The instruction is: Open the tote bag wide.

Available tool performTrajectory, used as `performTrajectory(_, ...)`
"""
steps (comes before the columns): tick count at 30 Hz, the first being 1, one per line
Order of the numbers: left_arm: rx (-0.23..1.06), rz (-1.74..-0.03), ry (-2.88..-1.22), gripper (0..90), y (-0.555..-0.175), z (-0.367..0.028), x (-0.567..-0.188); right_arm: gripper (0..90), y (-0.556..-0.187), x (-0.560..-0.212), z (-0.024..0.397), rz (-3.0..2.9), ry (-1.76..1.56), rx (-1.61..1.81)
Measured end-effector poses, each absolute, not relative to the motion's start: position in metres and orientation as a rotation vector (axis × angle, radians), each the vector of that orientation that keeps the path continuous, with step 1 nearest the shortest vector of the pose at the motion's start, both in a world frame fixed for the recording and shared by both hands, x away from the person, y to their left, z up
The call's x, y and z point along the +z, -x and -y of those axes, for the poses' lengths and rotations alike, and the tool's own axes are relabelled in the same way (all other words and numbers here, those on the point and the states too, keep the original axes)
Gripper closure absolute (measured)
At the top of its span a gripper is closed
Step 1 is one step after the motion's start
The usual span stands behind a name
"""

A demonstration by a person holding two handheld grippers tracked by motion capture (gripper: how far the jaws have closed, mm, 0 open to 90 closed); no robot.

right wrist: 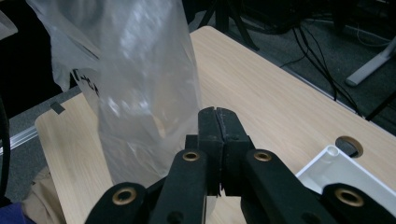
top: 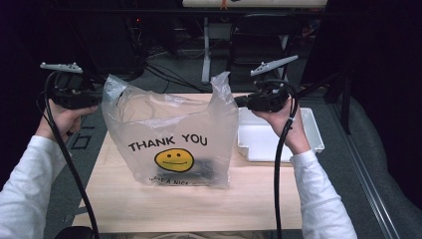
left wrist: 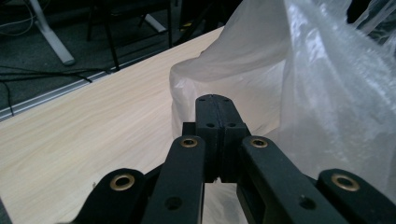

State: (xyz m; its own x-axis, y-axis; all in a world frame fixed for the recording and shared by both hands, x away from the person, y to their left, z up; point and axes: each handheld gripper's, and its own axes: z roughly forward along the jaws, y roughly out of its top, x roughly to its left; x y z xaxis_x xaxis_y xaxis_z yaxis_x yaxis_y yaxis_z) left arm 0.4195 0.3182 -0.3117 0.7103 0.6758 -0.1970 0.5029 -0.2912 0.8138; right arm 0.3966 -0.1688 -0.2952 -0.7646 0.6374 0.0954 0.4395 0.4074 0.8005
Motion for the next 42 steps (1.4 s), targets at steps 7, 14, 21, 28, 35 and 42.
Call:
performTrajectory(7, 0.209, -0.866, -1.953, 90.0, -0.418, -0.315, -0.304, 89.5, -0.394, -0.285, 0.161, -2.456, -0.899, 1.306)
performTrajectory(14, 0.148, -0.845, -1.993, 90.0, -0.422, -0.304, -0.312, 89.5, -0.398, -0.298, 0.143, -2.548, -0.873, 1.274)
performTrajectory(21, 0.090, -0.853, -2.048, 90.0, -0.426, -0.293, -0.330, 89.5, -0.404, -0.318, 0.131, -2.609, -0.876, 1.219)
performTrajectory(28, 0.063, -0.890, -2.106, 90.0, -0.426, -0.286, -0.354, 89.5, -0.408, -0.344, 0.123, -2.677, -0.906, 1.148)
performTrajectory(35, 0.037, -0.917, -2.109, 90.0, -0.424, -0.288, -0.371, 89.5, -0.409, -0.366, 0.121, -2.715, -0.925, 1.119)
performTrajectory(42, 0.034, -0.926, -2.079, 90.0, -0.422, -0.292, -0.368, 89.4, -0.392, -0.321, 0.133, -2.603, -0.872, 1.282)
